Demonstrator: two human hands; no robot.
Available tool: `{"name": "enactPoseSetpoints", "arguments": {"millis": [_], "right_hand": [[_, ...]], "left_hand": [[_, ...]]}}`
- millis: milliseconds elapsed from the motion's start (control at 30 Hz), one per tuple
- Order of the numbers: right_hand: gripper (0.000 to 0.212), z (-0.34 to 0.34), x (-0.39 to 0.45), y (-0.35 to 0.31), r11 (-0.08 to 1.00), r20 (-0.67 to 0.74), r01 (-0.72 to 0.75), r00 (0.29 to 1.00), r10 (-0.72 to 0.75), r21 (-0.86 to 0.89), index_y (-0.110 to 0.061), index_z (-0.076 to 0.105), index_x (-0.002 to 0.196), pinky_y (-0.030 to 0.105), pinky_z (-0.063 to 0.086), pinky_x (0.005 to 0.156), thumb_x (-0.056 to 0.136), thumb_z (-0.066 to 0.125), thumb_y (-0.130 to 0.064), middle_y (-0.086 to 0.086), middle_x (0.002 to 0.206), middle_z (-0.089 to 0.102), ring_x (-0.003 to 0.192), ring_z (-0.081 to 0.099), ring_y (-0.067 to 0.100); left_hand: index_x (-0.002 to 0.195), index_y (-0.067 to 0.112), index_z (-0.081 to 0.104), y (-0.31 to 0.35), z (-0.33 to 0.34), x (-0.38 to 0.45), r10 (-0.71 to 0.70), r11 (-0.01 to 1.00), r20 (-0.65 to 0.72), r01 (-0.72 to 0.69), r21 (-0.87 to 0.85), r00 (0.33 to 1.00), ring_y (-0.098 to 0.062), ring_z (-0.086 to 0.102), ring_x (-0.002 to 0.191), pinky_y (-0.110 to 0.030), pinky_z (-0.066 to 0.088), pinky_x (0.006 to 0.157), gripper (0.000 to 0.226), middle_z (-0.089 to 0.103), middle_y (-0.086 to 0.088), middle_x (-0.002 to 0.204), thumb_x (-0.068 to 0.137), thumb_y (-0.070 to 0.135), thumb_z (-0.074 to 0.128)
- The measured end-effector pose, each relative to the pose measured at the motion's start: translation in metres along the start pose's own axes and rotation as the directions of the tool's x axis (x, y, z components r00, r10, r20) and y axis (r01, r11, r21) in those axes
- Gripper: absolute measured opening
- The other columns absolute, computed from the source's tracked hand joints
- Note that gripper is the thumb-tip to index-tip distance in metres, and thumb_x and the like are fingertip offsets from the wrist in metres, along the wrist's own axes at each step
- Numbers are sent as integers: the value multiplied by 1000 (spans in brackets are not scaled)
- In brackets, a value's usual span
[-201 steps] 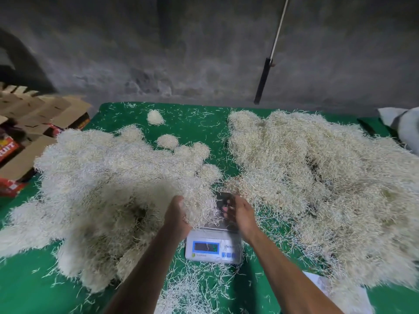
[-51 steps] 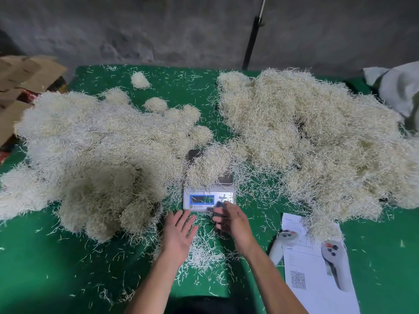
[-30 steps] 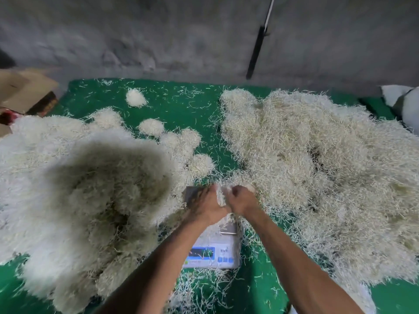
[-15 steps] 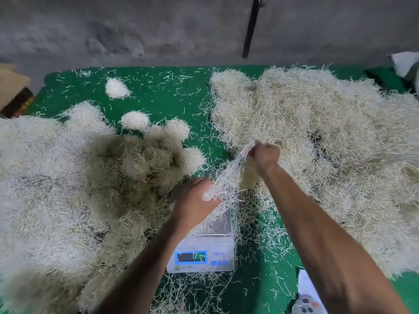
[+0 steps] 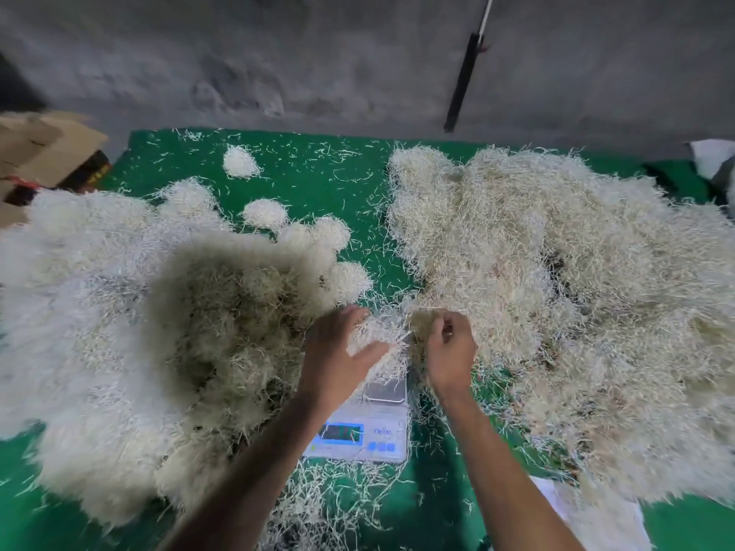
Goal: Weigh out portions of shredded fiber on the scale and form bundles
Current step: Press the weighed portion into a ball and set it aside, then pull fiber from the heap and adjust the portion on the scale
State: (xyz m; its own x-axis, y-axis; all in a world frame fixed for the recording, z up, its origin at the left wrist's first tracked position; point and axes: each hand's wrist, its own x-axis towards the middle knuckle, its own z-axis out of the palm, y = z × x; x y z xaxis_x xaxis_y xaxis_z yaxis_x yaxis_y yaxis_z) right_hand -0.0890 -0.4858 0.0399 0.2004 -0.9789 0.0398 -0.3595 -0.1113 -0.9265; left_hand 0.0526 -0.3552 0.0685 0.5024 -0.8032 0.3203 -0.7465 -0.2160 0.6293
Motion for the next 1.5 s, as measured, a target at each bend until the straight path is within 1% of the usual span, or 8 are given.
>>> {"name": "enactPoseSetpoints", "arguments": {"millis": [133, 267, 433, 600, 733, 900, 1233, 1500], "right_hand": [[16, 6, -102, 24, 995, -12, -72, 997, 73, 67, -24, 61, 98, 7, 48, 64, 108, 50, -20, -7, 91, 65, 81, 64, -4], [12, 0, -173, 50, 973, 42, -228, 973, 226, 36, -17, 61, 108, 17, 54, 67, 106, 50, -11, 0, 93, 65, 80, 67, 1], [17, -7, -224, 47, 964, 131, -262, 955, 267, -48, -26, 58, 119, 2, 46, 77, 106, 52, -18, -4, 111, 62, 87, 60, -12], [45, -10, -250, 26, 959, 209, -281, 936, 284, -43, -22, 51, 148, 38, 45, 107, 106, 51, -38, -6, 129, 61, 116, 56, 14], [59, -8, -265, 13, 950, 235, -311, 926, 296, 25, -24, 45, 153, 41, 38, 118, 101, 56, -48, -13, 145, 53, 136, 48, 12], [42, -12, -264, 6, 916, 257, -364, 913, 316, 167, -36, 50, 139, 28, 38, 111, 100, 60, -46, -34, 121, 54, 114, 55, -12], [43, -10, -226, 1, 931, 217, -323, 934, 284, 172, -27, 52, 143, 34, 42, 113, 102, 59, -39, -30, 117, 56, 118, 58, 2], [30, -1, -119, -14, 973, 141, -227, 963, 229, -32, -16, 57, 135, -1, 46, 64, 105, 54, -17, -18, 105, 60, 88, 66, -3]], "left_hand": [[124, 31, 64, 11, -28, -62, -227, 907, -125, 163, -390, 966, -2, 62, 114, -22, 54, 91, 26, 65, 16, 127, 100, 37, 55], [114, 15, 65, -1, -37, -134, -527, 539, 94, 418, -732, 845, -35, 67, 109, -26, 59, 82, 20, 69, -15, 119, 96, 9, 59], [130, 11, 58, 0, -43, -192, -711, 66, 373, 585, -809, 596, -27, 69, 113, -44, 53, 99, 76, 70, -13, 124, 89, 71, 35], [134, 19, 55, 10, -50, -219, -721, -11, 383, 544, -839, 577, -22, 68, 118, -43, 47, 103, 85, 71, -6, 126, 87, 86, 30], [132, 21, 56, 15, -57, -222, -721, -37, 383, 520, -853, 577, -23, 68, 117, -46, 47, 105, 80, 71, -6, 125, 89, 84, 30], [135, 20, 54, 14, -61, -225, -717, -92, 407, 502, -860, 566, -24, 69, 115, -47, 47, 105, 80, 71, -8, 125, 90, 82, 31], [142, 20, 51, 4, -56, -221, -721, -22, 385, 537, -843, 576, -20, 69, 115, -48, 50, 104, 77, 70, -2, 128, 91, 76, 37], [126, 29, 62, 15, -45, -139, -559, 664, 96, 514, -542, 824, -7, 63, 110, -17, 55, 83, 32, 63, 11, 124, 96, 19, 67]]}}
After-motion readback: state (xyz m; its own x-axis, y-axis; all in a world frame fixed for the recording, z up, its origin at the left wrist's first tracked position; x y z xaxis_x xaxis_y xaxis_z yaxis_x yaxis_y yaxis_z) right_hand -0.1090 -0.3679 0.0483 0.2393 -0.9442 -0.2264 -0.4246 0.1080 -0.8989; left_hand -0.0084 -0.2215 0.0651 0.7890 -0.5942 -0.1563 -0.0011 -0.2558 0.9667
